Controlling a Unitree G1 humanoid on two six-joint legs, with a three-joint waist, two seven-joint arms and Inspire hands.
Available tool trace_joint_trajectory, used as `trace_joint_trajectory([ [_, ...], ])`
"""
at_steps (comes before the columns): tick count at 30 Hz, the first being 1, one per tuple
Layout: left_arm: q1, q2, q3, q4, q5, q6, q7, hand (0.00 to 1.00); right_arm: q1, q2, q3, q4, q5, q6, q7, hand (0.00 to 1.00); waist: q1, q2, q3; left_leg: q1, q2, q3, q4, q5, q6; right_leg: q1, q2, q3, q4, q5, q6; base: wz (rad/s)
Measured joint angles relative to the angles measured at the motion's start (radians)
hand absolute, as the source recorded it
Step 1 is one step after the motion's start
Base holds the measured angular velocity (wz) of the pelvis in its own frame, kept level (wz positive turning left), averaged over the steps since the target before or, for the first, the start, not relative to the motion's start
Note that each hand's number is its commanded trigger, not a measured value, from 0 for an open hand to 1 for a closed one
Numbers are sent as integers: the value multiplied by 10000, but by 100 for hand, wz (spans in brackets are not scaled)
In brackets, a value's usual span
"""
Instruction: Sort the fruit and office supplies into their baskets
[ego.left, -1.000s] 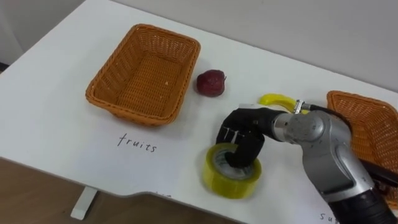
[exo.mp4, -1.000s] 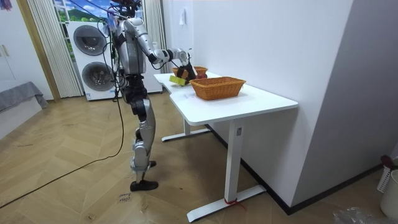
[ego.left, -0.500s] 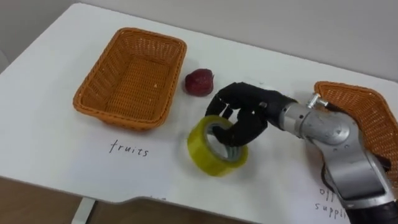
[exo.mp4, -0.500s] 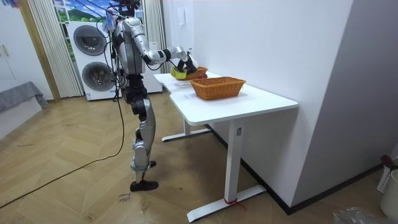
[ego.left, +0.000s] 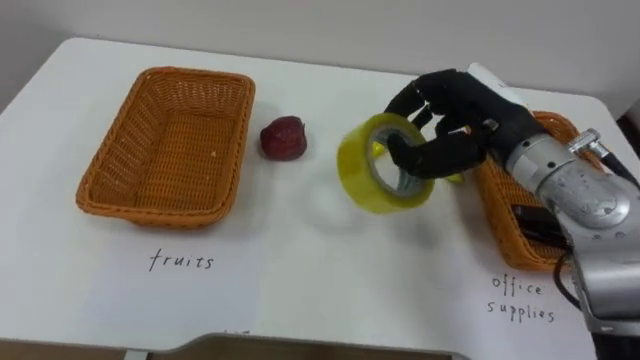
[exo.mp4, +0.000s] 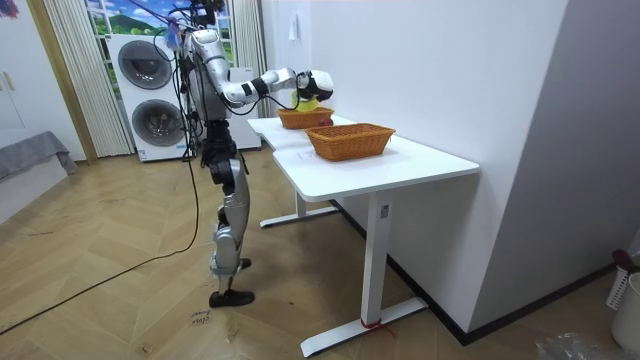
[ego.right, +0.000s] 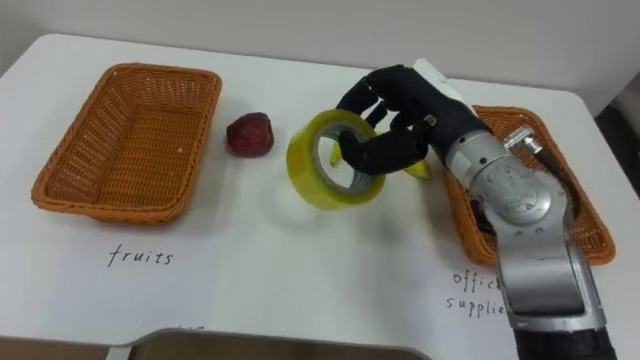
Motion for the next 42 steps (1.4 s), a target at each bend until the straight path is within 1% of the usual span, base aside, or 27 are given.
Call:
trace_joint_trajectory([
  [2, 62, -84, 9, 4, 6, -147, -11, 0, 0, 3, -211, -69, 130, -90, -187, 100, -62, -37, 7, -8, -2, 2, -3, 4, 7, -7, -4, -2, 4, 2, 4, 0],
  [3, 83, -108, 10, 14, 7, -165, -13, 0, 0, 3, -277, -101, 129, -99, -247, 100, -60, -49, 9, -11, -2, 2, -3, 5, 8, -8, -3, -2, 4, 2, 4, 0],
  [5, 210, -157, 11, 130, 2, -249, -17, 0, -2, -33, -524, -125, 340, -219, -630, 100, -48, -141, 12, 5, 4, 44, -7, 6, 9, -29, 4, 71, 16, 2, 4, -5],
  [6, 257, -158, 19, 130, 3, -283, -17, 0, -2, -48, -603, -114, 390, -281, -726, 100, -35, -173, 26, 3, 7, 61, -7, 6, 8, -38, 7, 99, 15, 2, 5, -8],
  [7, 349, -155, 34, 137, 2, -347, -15, 0, -1, -66, -760, -109, 585, -309, -985, 100, -26, -230, 61, 0, 9, 78, 0, 6, 8, -45, 9, 100, 13, 3, 5, -4],
  [8, 451, -162, 70, 145, 2, -349, -15, 0, 33, -69, -906, -33, 800, -391, -1272, 100, -78, -259, 76, 9, 8, 82, 7, 5, 9, -31, 12, 116, 3, 11, 17, 0],
  [10, 573, -162, 132, 159, 2, -347, -13, 0, 251, -69, -1169, 3, 1044, -511, -1727, 100, -74, -288, 68, 31, 1, 81, 2, 4, 11, -6, 6, 124, 6, 18, 29, 0],
  [12, 651, -150, 230, 213, 3, -346, -9, 0, 267, -70, -1279, 218, 1218, -562, -2164, 100, -188, -289, 68, 37, -3, 78, 2, 4, 11, 2, 1, 119, 6, 22, 36, 0],
  [14, 721, -137, 303, 293, 10, -346, -6, 0, 267, -101, -1442, 495, 1441, -645, -2727, 100, -286, -237, 104, 31, -1, 79, -1, 4, 12, -3, 2, 109, 10, 23, 37, 0],
  [16, 722, -133, 307, 292, 14, -346, -6, 0, 265, -240, -1478, 785, 1445, -730, -3124, 100, -379, -206, 123, 5, 5, 77, -12, 3, 11, -20, 7, 99, 16, 23, 37, 0],
  [17, 723, -139, 336, 291, 24, -345, -10, 0, 266, -315, -1486, 987, 1435, -745, -3322, 100, -478, -197, 118, -49, 9, 67, -16, 3, 11, -47, 13, 93, 19, 23, 37, 0],
  [21, 714, -143, 510, 279, 93, -323, -21, 0, 269, -558, -1568, 1500, 1425, -743, -3658, 100, -550, -184, 98, -117, 11, 87, -5, 4, 11, -109, 16, 128, 24, 23, 37, -1],
  [22, 713, -139, 545, 268, 93, -323, -21, 0, 269, -613, -1574, 1687, 1422, -744, -3791, 100, -554, -193, 80, -116, 11, 117, -6, 4, 11, -120, 15, 170, 24, 23, 37, -7],
  [25, 710, -137, 575, 267, 93, -324, -21, 0, 269, -621, -1574, 1868, 1410, -743, -3969, 100, -553, -229, 32, -120, 8, 204, -3, 6, 14, -214, 12, 259, 27, 23, 37, -8],
  [29, 716, -137, 587, 267, 97, -329, 4, 0, 278, -625, -1575, 2098, 1429, -777, -4184, 100, -623, -261, 0, -107, 7, 216, -2, 7, 15, -205, 9, 285, 20, 23, 37, -1],
  [33, 758, -137, 584, 233, 96, -328, 25, 0, 633, -634, -1575, 2118, 1433, -824, -4292, 100, -656, -252, -6, -100, 8, 221, -1, 7, 15, -198, 9, 341, 15, 23, 37, 0],
  [35, 805, -132, 583, 234, 94, -327, 25, 0, 1046, -636, -1575, 2149, 1456, -826, -4287, 100, -712, -243, -3, -91, 7, 227, -3, 7, 15, -184, 7, 334, 16, 23, 37, 0],
  [37, 859, -128, 583, 236, 84, -321, 25, 0, 1129, -648, -1576, 2430, 1747, -826, -4285, 100, -796, -234, 4, -92, 7, 243, -3, 8, 17, -193, 5, 335, 20, 23, 37, -3],
  [42, 853, -107, 610, 351, 63, -316, 24, 0, 1207, -899, -1580, 3411, 2205, -813, -4302, 100, -816, -219, 12, -23, 29, 331, -37, 8, 18, -172, 31, 402, 63, 24, 36, -5],
])
